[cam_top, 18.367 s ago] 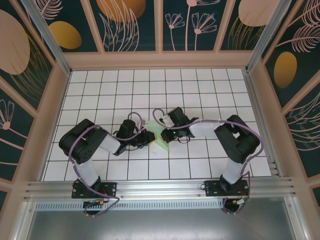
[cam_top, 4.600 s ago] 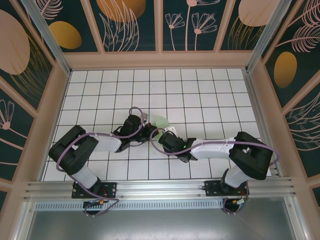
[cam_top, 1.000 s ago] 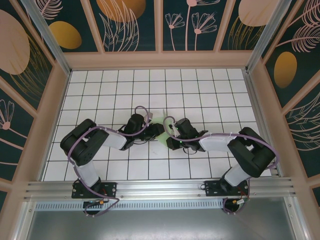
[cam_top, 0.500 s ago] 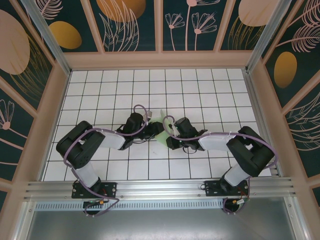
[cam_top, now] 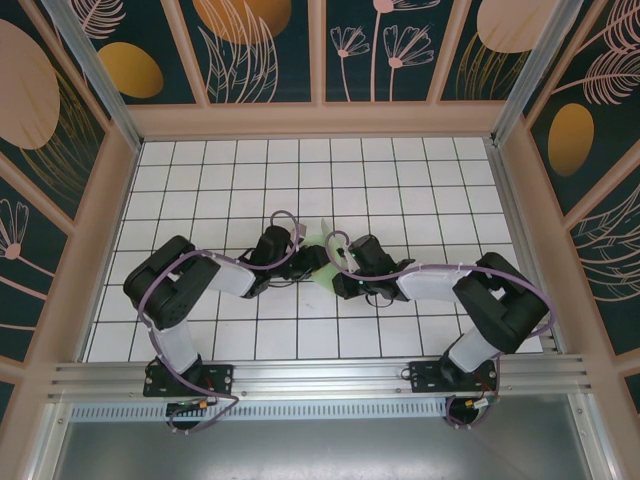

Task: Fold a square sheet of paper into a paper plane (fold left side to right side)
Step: Fourth fold the wing at the center of the table.

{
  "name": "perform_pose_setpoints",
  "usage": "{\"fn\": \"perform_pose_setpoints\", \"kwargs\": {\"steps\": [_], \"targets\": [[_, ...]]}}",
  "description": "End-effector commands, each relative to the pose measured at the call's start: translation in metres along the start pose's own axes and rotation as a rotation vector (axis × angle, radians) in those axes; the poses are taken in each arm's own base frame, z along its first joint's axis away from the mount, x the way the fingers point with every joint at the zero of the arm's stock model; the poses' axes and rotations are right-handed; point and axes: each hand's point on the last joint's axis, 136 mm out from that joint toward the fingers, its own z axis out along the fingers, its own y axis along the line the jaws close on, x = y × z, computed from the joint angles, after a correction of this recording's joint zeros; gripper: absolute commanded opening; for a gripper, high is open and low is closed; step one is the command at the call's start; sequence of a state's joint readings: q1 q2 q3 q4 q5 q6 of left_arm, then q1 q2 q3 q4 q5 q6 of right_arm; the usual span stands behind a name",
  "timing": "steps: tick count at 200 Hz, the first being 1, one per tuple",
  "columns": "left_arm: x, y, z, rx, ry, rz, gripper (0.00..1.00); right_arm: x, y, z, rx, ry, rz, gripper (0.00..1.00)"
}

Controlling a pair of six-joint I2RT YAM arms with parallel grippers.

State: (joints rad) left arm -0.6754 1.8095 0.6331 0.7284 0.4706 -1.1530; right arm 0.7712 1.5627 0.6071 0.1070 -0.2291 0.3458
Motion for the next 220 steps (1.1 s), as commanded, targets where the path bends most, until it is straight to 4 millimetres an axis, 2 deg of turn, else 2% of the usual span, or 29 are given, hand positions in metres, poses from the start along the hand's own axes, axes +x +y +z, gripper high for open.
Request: {"fn": "perform_pose_setpoints", "kwargs": {"steps": [1, 50, 87, 117, 160, 220], "targets": [[0.004, 0.01, 0.004, -0.023, 0.006, 0.018, 0.38, -0.006, 0.004, -0.001, -0.012, -0.005, -0.016, 0.21], [0.009, 0.032, 0.005, -0.073, 0.008, -0.004, 0.38, -0.018, 0.01, -0.013, -0.016, -0.036, -0.029, 0.23], [0.012, 0.039, 0.006, -0.077, 0.012, -0.017, 0.37, -0.027, 0.015, -0.021, -0.02, -0.059, -0.036, 0.25], [0.013, 0.039, 0.006, -0.077, 0.013, -0.015, 0.37, -0.033, 0.016, -0.024, -0.017, -0.071, -0.04, 0.26], [0.012, 0.037, 0.005, -0.072, 0.011, -0.013, 0.36, -0.032, 0.013, -0.018, -0.009, -0.06, -0.039, 0.24], [0.011, 0.032, -0.003, -0.071, -0.007, -0.004, 0.35, -0.03, 0.014, -0.011, -0.048, -0.045, -0.036, 0.14]]}}
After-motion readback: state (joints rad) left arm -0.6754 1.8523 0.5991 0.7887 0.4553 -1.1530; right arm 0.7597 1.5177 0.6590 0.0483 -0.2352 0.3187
